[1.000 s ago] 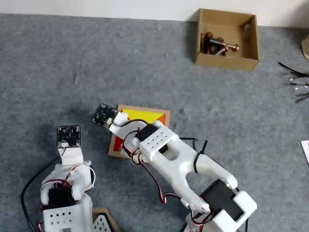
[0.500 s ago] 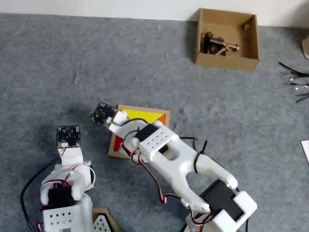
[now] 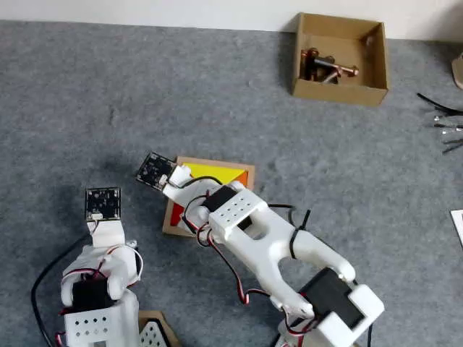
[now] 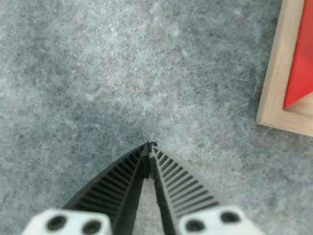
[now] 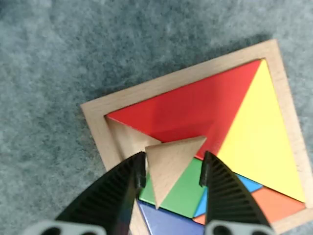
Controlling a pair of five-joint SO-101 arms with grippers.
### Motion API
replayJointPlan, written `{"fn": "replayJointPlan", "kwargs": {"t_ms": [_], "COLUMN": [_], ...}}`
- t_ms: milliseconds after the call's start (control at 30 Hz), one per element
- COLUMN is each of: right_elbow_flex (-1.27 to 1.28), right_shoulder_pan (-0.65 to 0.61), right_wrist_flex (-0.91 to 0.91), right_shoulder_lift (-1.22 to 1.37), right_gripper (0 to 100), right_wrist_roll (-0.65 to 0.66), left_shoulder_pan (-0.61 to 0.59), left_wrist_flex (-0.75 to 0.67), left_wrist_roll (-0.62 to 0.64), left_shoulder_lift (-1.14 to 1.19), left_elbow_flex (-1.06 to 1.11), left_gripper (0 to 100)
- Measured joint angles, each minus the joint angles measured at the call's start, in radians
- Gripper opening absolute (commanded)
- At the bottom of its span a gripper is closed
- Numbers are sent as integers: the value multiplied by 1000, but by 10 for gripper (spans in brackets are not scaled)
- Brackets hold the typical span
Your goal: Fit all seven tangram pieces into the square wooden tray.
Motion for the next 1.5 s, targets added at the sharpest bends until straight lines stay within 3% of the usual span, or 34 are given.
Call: {"fn": "replayJointPlan", "kwargs": {"t_ms": [667, 1033, 1500], "right_elbow_flex": [-2, -2, -3], "right_shoulder_pan": [-12, 40, 20], "right_wrist_flex": [66, 3, -2], "right_shoulder_lift": [-175, -25, -14], "right_gripper": [170, 170, 170], "right_wrist_roll": [0, -3, -3], "left_shoulder_pan": [0, 0, 0], "left_wrist_flex": [0, 0, 0], "left_wrist_roll": [0, 0, 0], "left_shoulder_lift": [0, 0, 0], "left_elbow_flex": [0, 0, 0], "left_gripper": [5, 5, 5]}}
